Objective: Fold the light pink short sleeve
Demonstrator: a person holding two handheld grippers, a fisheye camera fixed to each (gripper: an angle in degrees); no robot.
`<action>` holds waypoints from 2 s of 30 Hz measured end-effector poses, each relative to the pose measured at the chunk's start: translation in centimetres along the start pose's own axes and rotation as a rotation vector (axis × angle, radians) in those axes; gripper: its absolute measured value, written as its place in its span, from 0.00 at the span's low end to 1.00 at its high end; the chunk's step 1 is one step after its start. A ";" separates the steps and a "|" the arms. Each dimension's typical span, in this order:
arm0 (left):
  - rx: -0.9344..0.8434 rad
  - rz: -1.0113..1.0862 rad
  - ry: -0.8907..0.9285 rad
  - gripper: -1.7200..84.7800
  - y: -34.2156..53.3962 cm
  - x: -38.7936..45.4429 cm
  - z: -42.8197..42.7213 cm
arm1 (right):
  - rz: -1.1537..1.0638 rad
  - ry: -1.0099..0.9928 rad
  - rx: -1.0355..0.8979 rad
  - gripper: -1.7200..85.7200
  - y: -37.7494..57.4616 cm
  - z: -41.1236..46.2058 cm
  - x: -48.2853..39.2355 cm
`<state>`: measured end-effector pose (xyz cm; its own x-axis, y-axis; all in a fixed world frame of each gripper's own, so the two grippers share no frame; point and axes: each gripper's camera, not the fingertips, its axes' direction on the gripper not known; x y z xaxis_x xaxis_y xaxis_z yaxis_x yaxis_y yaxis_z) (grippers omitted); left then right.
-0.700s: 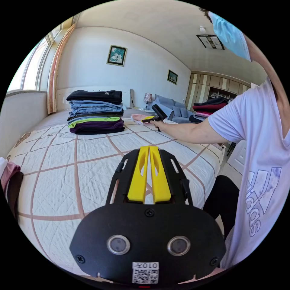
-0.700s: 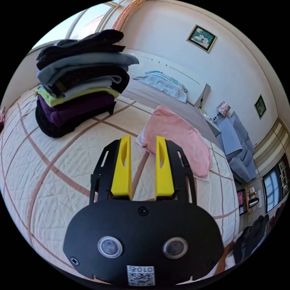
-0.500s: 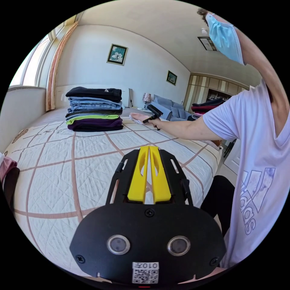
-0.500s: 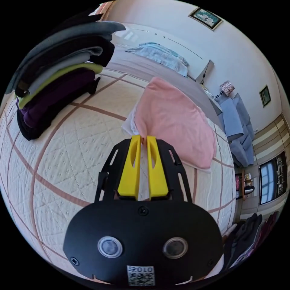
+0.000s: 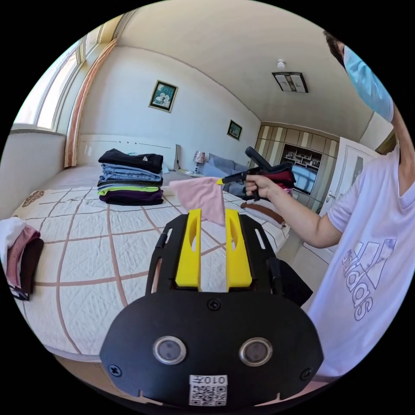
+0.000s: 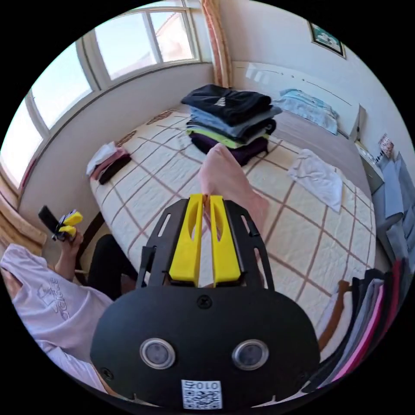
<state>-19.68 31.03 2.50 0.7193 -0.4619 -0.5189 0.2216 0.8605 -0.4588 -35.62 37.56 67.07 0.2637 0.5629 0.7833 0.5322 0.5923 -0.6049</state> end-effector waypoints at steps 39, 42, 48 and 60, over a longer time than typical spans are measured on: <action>0.321 0.348 -0.304 0.02 8.5 11.3 -19.4 | 0.171 0.343 0.370 0.07 21.4 1.8 -3.0; 0.226 0.287 -0.264 0.02 8.4 8.7 -17.4 | 0.210 0.295 0.299 0.18 20.9 2.5 -0.9; 0.112 0.198 -0.276 0.03 8.9 4.9 -14.1 | 0.308 0.152 0.295 0.20 20.5 3.7 3.1; -0.178 0.170 -0.274 0.17 7.6 -2.0 -2.8 | 0.042 0.032 0.307 0.07 14.9 -1.9 -7.7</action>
<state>-21.32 37.91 -1.97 0.8911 -0.2198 -0.3970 -0.0169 0.8581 -0.5131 -28.17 40.99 52.33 0.3076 0.5752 0.7580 0.2536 0.7183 -0.6479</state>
